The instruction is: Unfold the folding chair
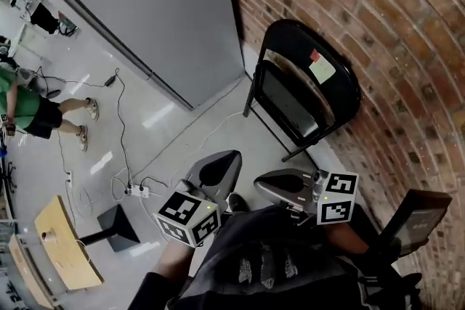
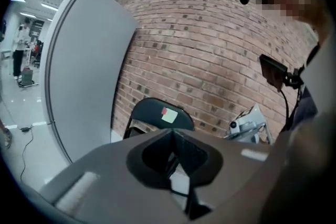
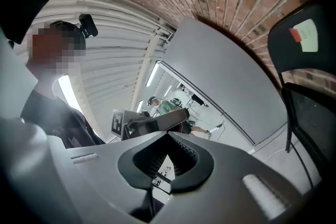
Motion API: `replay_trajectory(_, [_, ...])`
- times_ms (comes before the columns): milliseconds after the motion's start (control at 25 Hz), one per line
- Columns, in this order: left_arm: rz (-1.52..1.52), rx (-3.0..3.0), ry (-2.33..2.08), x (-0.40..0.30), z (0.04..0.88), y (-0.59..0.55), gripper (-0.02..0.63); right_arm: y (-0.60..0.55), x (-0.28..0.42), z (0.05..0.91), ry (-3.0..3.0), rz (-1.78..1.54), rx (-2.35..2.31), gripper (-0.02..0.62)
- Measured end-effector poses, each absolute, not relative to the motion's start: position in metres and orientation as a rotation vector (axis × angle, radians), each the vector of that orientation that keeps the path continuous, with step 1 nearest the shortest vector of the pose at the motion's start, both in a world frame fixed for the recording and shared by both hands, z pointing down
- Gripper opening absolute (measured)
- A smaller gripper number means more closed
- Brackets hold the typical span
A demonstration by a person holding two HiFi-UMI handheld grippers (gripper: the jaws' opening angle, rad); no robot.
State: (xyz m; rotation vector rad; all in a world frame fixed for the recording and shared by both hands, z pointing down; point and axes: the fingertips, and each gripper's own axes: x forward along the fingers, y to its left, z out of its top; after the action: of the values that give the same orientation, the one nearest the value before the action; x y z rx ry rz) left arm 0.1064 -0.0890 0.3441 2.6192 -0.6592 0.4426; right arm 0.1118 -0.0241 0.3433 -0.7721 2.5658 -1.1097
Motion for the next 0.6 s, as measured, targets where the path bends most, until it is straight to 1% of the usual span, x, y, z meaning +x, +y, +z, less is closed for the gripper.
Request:
replay_trajectory(280, [0.551,2.617,-0.499,0.165,0.370,-0.082,0.002,-0.020,0.154,0.364,2.449,-1.152,-0.891,0.000])
replay_trajectory(600, [0.736,2.621,-0.326,0.222,0.422,-0.078,0.002,-0.017,0.229,0.396,2.219,-1.118,-1.233,0.002])
